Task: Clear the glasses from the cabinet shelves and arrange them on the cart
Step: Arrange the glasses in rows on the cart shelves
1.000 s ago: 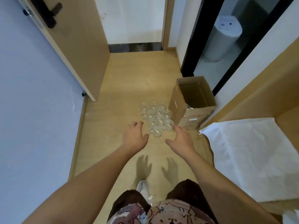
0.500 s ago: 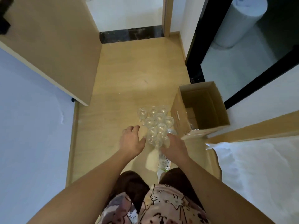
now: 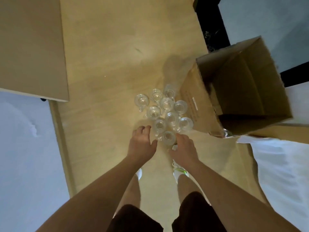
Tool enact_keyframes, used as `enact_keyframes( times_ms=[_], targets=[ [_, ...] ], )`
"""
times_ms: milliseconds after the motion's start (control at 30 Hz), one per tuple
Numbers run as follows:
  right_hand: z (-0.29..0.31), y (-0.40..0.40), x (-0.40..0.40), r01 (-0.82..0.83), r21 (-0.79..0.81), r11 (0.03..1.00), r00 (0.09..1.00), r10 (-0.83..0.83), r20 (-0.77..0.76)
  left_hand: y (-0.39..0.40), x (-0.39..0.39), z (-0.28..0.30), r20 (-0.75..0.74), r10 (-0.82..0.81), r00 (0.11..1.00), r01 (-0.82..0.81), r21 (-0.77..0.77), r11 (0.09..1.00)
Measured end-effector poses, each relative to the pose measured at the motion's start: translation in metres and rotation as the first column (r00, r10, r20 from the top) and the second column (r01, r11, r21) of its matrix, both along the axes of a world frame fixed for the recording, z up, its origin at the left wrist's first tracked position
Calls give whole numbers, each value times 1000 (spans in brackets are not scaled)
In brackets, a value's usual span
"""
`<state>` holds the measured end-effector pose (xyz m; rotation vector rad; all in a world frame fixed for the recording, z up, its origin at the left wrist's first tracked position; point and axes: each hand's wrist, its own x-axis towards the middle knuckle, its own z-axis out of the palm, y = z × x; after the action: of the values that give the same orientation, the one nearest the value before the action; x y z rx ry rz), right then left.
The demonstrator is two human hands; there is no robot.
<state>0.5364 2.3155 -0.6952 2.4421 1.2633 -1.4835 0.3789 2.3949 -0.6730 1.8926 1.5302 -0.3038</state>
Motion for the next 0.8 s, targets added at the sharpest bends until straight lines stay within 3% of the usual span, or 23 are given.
enact_keyframes(
  times_ms=[367,800],
  targets=[
    [-209,3,-38,6,-98,995,996,3,90,15,-29,-198,-64,-3,998,-5,-124,992],
    [-327,-17,-67,89,-36,995,962,-76,263,-1,-26,-311,-17,15,1000,-17,-116,993]
  ],
)
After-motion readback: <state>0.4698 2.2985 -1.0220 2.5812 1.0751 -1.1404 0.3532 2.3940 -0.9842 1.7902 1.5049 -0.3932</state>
